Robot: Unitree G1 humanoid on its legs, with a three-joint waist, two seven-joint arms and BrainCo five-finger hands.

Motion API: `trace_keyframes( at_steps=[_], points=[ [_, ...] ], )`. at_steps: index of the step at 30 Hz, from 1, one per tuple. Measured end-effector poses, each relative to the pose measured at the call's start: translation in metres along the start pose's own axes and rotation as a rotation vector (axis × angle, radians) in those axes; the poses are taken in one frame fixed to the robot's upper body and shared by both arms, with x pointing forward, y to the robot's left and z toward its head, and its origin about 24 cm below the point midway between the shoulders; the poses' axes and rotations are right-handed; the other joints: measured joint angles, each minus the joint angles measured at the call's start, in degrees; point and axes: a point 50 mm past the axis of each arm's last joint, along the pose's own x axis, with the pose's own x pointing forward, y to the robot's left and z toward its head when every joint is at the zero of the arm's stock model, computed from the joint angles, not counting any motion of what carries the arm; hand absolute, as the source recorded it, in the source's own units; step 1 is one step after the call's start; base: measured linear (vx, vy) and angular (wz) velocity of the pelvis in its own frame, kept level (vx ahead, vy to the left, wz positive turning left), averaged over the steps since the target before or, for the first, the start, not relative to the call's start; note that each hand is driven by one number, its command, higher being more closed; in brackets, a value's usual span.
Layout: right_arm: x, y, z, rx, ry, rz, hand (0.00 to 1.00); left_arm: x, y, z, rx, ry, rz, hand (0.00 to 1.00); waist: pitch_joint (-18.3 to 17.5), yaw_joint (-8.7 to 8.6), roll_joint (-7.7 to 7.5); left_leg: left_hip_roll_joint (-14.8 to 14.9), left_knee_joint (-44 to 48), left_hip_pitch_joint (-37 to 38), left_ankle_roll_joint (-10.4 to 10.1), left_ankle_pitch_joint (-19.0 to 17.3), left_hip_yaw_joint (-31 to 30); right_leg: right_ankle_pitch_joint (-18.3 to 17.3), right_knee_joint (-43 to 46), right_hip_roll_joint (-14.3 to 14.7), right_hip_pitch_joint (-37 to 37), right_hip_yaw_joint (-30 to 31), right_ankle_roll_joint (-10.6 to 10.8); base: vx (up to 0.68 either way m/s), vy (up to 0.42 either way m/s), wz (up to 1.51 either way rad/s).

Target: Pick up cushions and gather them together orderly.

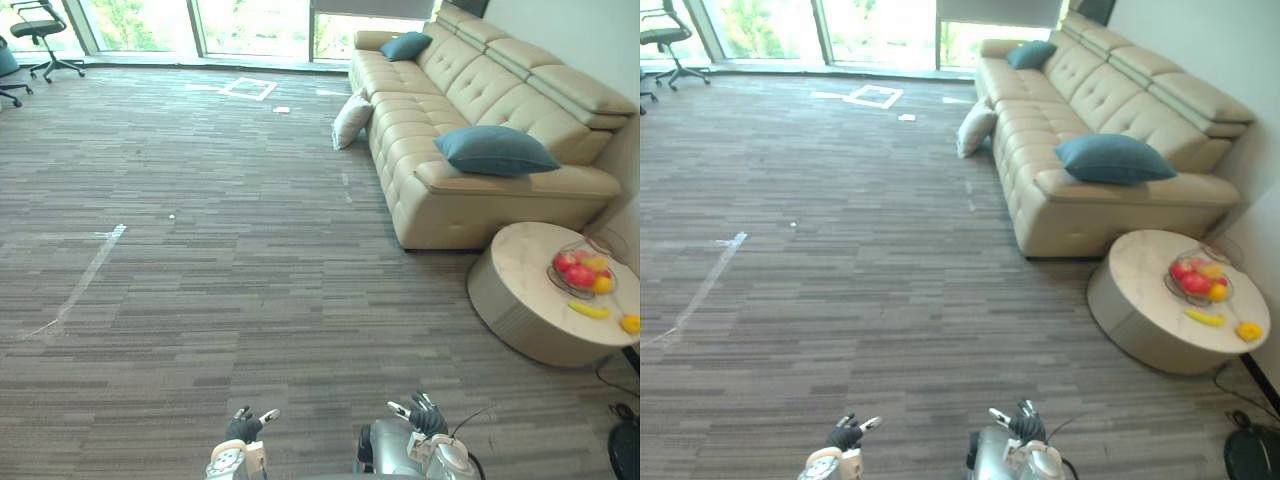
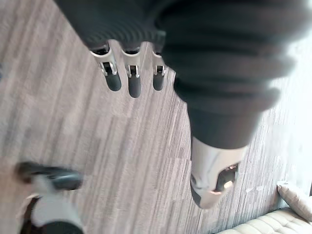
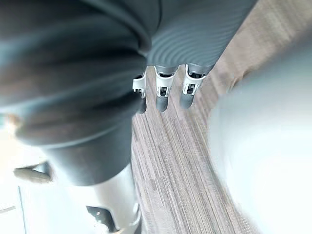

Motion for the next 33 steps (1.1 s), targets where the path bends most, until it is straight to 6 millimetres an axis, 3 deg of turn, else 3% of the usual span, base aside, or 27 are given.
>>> trace_keyframes(
  at_steps=[2, 3, 5, 6, 7, 9, 12, 13, 14, 15, 16, 18, 19, 20, 21, 22, 23, 24, 26, 27, 29, 30, 31, 32, 33],
  points=[
    [0.002, 0.0, 0.001, -0.008, 0.008, -0.001, 0.0, 0.0, -0.003, 0.001, 0.009, -0.001, -0.012, 0.0, 0.17, 0.12, 0.33, 0.46, 5.25, -1.31, -2.15, 3.59, -1.67, -5.18, 4.28, -0.24, -0.09, 0.4, -0.69, 0.64, -0.218, 0.03],
    [0.002, -0.001, 0.003, -0.011, 0.004, -0.005, 0.0, 0.0, -0.001, 0.0, 0.007, 0.003, -0.005, 0.0, 0.17, -0.11, 1.21, 2.05, 12.64, -3.33, -3.68, 5.68, -3.43, -7.7, 4.46, 0.28, 2.18, -0.32, -1.2, 0.6, -0.236, 0.13],
    [0.002, -0.003, 0.002, -0.013, 0.011, -0.009, 0.0, 0.0, 0.004, -0.002, -0.012, 0.007, 0.012, 0.0, 0.2, -0.55, 2.41, 5.6, 32.07, -11.68, -7.89, 13.03, -8.11, -9.2, 0.82, 2.18, 7.85, -1.71, -1.8, 0.61, -0.214, 0.05],
    [0.002, 0.0, -0.001, -0.01, 0.024, -0.003, 0.0, 0.0, 0.007, 0.001, -0.034, -0.007, 0.028, 0.0, 0.3, 0.34, 2.45, 7.81, 44.53, -17.19, -8.99, 13.85, -8.09, -9.36, -2.84, 3.89, 12.16, -1.08, -2.07, 0.51, -0.138, -0.28],
    [0.001, 0.004, -0.003, -0.009, 0.031, 0.006, 0.0, 0.0, 0.009, 0.004, -0.041, -0.023, 0.033, 0.0, 0.51, 0.63, 2.38, 8.97, 50.48, -20.32, -8.11, 13.19, -6.74, -9.42, -5.77, 4.68, 16.03, -0.54, -2.15, 0.57, -0.118, -0.38],
    [0.002, 0.012, -0.004, -0.027, 0.036, 0.035, 0.0, 0.0, 0.012, 0.008, -0.051, -0.044, 0.043, 0.0, 1.02, 0.91, 1.32, 10.52, 53.33, -25.26, -5.02, 10.24, -2.13, -9.83, -11.65, 4.89, 23.01, 0.28, -2.51, 0.37, -0.029, -0.26],
    [0.001, 0.019, -0.009, -0.006, 0.063, 0.041, 0.0, -0.001, 0.014, 0.011, -0.056, -0.063, 0.052, 0.0, 0.86, 1.35, 1.02, 10.97, 37.61, -31.38, -2.85, 6.23, 7.54, -9.14, -19.11, 3.73, 30.73, 2.47, 0.0, 0.44, 0.072, -0.43],
    [0.001, 0.021, -0.01, -0.003, 0.07, 0.043, 0.0, -0.001, 0.014, 0.012, -0.059, -0.068, 0.052, 0.0, 0.87, 1.46, 1.0, 9.52, 25.53, -32.25, -2.6, 6.58, 9.21, -9.3, -21.48, 2.87, 32.84, 3.25, 1.12, 0.49, 0.167, -0.41],
    [0.001, 0.021, -0.012, -0.003, 0.077, 0.042, 0.0, -0.001, 0.014, 0.013, -0.06, -0.073, 0.053, 0.0, 0.8, 1.65, 0.95, 7.4, 14.59, -33.48, -3.03, 9.06, 8.22, -9.78, -23.21, 2.09, 34.74, 3.74, 2.4, 0.61, 0.256, -0.34],
    [0.001, 0.021, -0.013, -0.004, 0.081, 0.04, 0.0, -0.001, 0.015, 0.014, -0.06, -0.079, 0.054, 0.0, 0.71, 1.82, 0.7, 6.33, 12.04, -34.15, -3.16, 13.01, 6.92, -10.21, -23.92, 1.45, 35.62, 3.91, 3.17, 0.56, 0.272, -0.4],
    [-0.001, 0.021, -0.018, -0.005, 0.101, 0.036, 0.0, -0.001, 0.016, 0.015, -0.056, -0.084, 0.056, 0.0, -0.13, 2.48, -0.61, 3.39, 10.56, -33.95, -1.64, 17.49, 5.3, -10.18, -25.12, 0.11, 37.16, 5.57, 4.23, 0.59, 0.269, -0.14],
    [-0.004, 0.024, -0.025, 0.008, 0.122, 0.039, 0.0, 0.0, 0.022, 0.015, -0.025, -0.08, 0.064, 0.0, -1.58, 1.53, -1.93, 2.12, 11.52, -34.0, 0.4, 16.25, 5.75, -5.96, -24.94, -1.78, 36.91, 5.89, 5.55, 0.64, 0.278, 0.11],
    [-0.004, 0.027, -0.026, 0.016, 0.124, 0.045, 0.0, 0.0, 0.026, 0.016, -0.025, -0.085, 0.073, 0.0, -1.32, 2.1, -2.23, 3.2, 15.65, -34.29, 1.7, 14.77, 6.08, -2.01, -22.71, -1.52, 36.81, 8.23, 5.7, 0.6, 0.293, 0.02],
    [-0.004, 0.03, -0.026, 0.028, 0.125, 0.047, 0.0, 0.0, 0.028, 0.018, -0.024, -0.088, 0.078, 0.0, -1.1, 2.52, -2.41, 3.33, 18.8, -34.81, 2.22, 14.06, 6.33, -0.37, -20.37, -1.49, 36.73, 8.71, 5.82, 0.47, 0.302, -0.07],
    [-0.007, 0.023, -0.032, 0.04, 0.137, 0.026, 0.0, 0.0, 0.028, 0.016, -0.008, -0.076, 0.073, 0.0, -2.01, 2.55, -3.38, 0.67, 16.51, -32.29, 3.1, 13.38, 5.54, 0.9, -9.54, -2.73, 33.59, 9.82, 7.07, 0.42, 0.311, -0.11],
    [-0.007, 0.015, -0.032, 0.034, 0.132, 0.009, 0.0, -0.001, 0.027, 0.007, 0.006, -0.051, 0.066, 0.0, -2.45, 2.7, -2.28, -0.74, 11.45, -26.76, 1.31, 8.34, 4.98, 4.41, 5.21, -3.73, 27.88, 11.25, 10.43, 0.43, 0.289, 0.07],
    [-0.007, 0.018, -0.032, 0.036, 0.134, 0.013, 0.0, -0.001, 0.032, 0.01, 0.026, -0.051, 0.071, 0.0, -2.33, 2.12, -4.14, -2.89, 10.66, -24.74, 1.42, 7.65, 4.79, 6.08, 13.74, -5.41, 24.7, 12.85, 11.47, 0.48, 0.19, 0.27],
    [-0.007, 0.017, -0.031, 0.033, 0.127, 0.017, 0.0, 0.0, 0.034, 0.009, 0.037, -0.034, 0.077, 0.0, -1.98, 1.17, -5.38, -4.9, 9.86, -21.08, 2.01, 5.85, 4.34, 4.93, 25.9, -6.68, 18.86, 13.62, 10.68, 0.47, 0.094, 0.35],
    [-0.005, 0.013, -0.023, 0.023, 0.099, 0.015, 0.0, 0.001, 0.032, 0.007, 0.037, -0.016, 0.073, 0.0, -1.24, 1.03, -4.05, -4.74, 8.11, -15.73, 1.8, 3.65, 4.59, 0.68, 31.6, -5.69, 11.85, 12.1, 7.9, 0.49, 0.074, 0.04],
    [-0.003, 0.011, -0.014, 0.017, 0.058, 0.016, 0.0, 0.0, 0.029, 0.002, 0.034, 0.006, 0.068, 0.0, -0.91, 0.73, -2.66, -4.26, 4.29, -10.92, 2.05, 2.77, 4.58, -3.75, 29.06, -3.88, 5.83, 8.88, 5.7, 0.44, 0.051, 0.03],
    [-0.003, 0.009, -0.012, 0.014, 0.046, 0.013, 0.0, 0.0, 0.026, 0.0, 0.031, 0.015, 0.061, 0.0, -0.66, 0.29, -2.0, -3.83, 1.66, -7.65, 2.26, 2.39, 4.17, -5.54, 23.85, -3.07, 2.83, 5.4, 4.77, 0.44, 0.0, 0.2],
    [-0.002, 0.003, -0.01, 0.003, 0.04, 0.003, 0.0, 0.0, 0.022, -0.001, 0.027, 0.019, 0.053, 0.0, -0.56, 0.16, -1.64, -3.26, 0.22, -5.69, 1.8, 1.97, 3.88, -5.76, 17.75, -2.37, 1.02, 3.16, 4.51, 0.55, -0.098, 0.48],
    [-0.001, 0.001, -0.008, -0.003, 0.036, 0.0, 0.0, 0.001, 0.016, -0.001, 0.018, 0.019, 0.038, 0.0, -0.58, -0.1, -1.58, -2.66, -1.09, -3.7, 0.5, 1.03, 2.99, -3.55, 3.6, -1.41, 0.2, 1.45, 4.36, 0.7, -0.18, 0.62],
    [-0.003, -0.001, -0.011, -0.005, 0.045, -0.005, 0.0, 0.001, 0.012, -0.002, 0.015, 0.019, 0.03, 0.0, -0.51, -0.24, -1.73, -2.67, -1.53, -2.61, -0.23, 0.35, 2.2, -1.68, -3.01, -1.12, 0.23, 1.51, 4.29, 0.62, -0.198, 0.69],
    [-0.004, -0.003, -0.013, -0.003, 0.054, -0.011, 0.0, 0.0, 0.008, -0.003, 0.013, 0.023, 0.02, 0.0, -0.33, -0.33, -1.42, -2.5, -2.22, -0.73, -1.02, -0.65, 1.28, 3.89, -5.57, -0.49, 0.23, 2.4, 2.87, 0.67, -0.188, 0.35]
  ],
)
